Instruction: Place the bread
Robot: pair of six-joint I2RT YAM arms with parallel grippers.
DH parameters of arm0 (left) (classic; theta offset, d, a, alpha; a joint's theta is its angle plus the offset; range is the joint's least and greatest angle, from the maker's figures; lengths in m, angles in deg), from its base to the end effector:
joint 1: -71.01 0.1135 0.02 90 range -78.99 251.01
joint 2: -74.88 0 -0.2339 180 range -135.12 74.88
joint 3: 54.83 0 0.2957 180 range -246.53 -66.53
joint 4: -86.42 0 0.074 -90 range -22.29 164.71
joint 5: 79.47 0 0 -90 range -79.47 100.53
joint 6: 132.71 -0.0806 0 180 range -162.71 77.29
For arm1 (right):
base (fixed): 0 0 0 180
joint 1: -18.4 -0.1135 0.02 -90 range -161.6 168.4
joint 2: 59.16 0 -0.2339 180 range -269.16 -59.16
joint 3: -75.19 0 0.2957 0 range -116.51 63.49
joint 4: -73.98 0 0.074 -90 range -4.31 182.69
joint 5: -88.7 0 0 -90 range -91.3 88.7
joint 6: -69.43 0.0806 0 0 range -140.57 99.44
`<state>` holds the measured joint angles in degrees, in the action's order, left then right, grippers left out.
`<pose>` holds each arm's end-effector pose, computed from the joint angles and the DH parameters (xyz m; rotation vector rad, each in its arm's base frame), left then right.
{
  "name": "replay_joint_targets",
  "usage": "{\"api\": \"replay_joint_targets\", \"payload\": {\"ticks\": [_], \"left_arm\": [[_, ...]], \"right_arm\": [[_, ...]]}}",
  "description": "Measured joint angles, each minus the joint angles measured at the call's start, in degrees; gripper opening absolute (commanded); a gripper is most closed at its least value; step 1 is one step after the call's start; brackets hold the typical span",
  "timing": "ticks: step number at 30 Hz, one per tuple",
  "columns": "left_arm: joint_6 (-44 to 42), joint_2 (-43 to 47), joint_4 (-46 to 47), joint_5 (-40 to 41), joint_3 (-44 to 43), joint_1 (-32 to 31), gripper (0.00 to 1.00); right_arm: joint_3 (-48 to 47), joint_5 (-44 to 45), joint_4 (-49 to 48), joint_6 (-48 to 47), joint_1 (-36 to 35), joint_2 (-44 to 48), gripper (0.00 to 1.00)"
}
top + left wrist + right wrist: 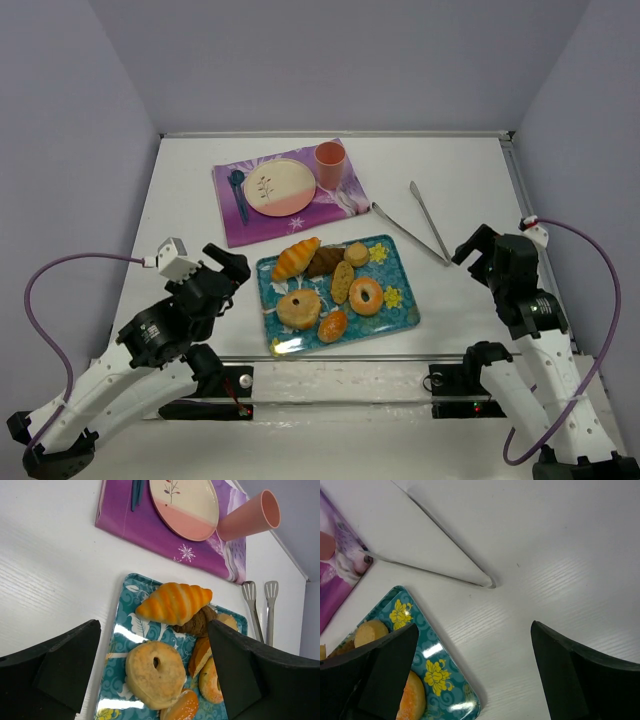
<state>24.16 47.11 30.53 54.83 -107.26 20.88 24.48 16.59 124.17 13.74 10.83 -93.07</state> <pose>0.1678 -0.1131 0.2776 -0.7212 1.8517 -0.5180 0.2360 0.0064 0.2465 0.6638 2.0171 0.0962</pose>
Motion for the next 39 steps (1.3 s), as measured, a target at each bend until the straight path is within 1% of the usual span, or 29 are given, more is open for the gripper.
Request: {"api": "replay_joint_targets", "payload": {"ticks": [4, 8, 12, 14, 16, 17, 20, 22, 27, 30, 34, 39], "left_arm": [[-1.62, -0.15, 2.97, 0.61, 0.48, 0.00, 0.99], [-4.24, -1.38, 6.71, 0.98, 0.87, 0.00, 0.99], [-6.45, -3.32, 9.86, 1.88, 0.87, 0.00, 0.99], [-7.80, -4.70, 11.58, 2.75, 0.87, 0.00, 0.99], [-9.64, -5.75, 13.79, 3.34, 0.94, 0.37, 0.99], [-10.36, -6.21, 15.10, 3.37, 0.98, 0.66, 0.99], [-14.25, -8.00, 20.63, 2.38, 1.38, 2.86, 0.99], [-16.50, -9.70, 23.78, 0.85, 1.88, 5.79, 0.99], [-22.01, -13.94, 31.08, -5.68, 3.32, 15.28, 0.99], [-24.02, -16.04, 33.33, -8.87, 4.35, 19.12, 0.99], [-25.90, -16.90, 35.63, -11.96, 4.76, 21.16, 0.99], [-26.75, -17.14, 37.18, -13.07, 4.76, 22.14, 0.99]], "right_arm": [[-1.36, -0.07, -1.86, -0.76, 0.00, -1.14, 1.00], [-3.65, -0.94, -10.08, -4.81, 0.00, -4.79, 1.00], [-13.42, -4.66, -14.21, -13.64, 0.00, -17.22, 1.00], [-20.68, -6.97, -15.91, -19.37, 0.00, -27.56, 1.00], [-24.72, -10.14, -16.90, -25.29, 0.00, -34.93, 1.00], [-26.08, -12.39, -17.11, -29.64, 0.00, -39.01, 1.00], [-26.47, -14.95, -15.50, -37.40, 0.00, -45.64, 1.00], [-26.38, -16.26, -13.38, -42.95, 0.11, -49.42, 1.00], [-24.72, -21.90, -10.62, -53.92, 0.74, -52.85, 1.00], [-23.45, -24.24, -9.51, -58.62, 0.81, -53.88, 1.00], [-22.18, -26.43, -8.83, -62.12, 0.81, -55.23, 1.00], [-21.22, -28.92, -7.93, -65.20, 0.81, -57.59, 1.00]]}}
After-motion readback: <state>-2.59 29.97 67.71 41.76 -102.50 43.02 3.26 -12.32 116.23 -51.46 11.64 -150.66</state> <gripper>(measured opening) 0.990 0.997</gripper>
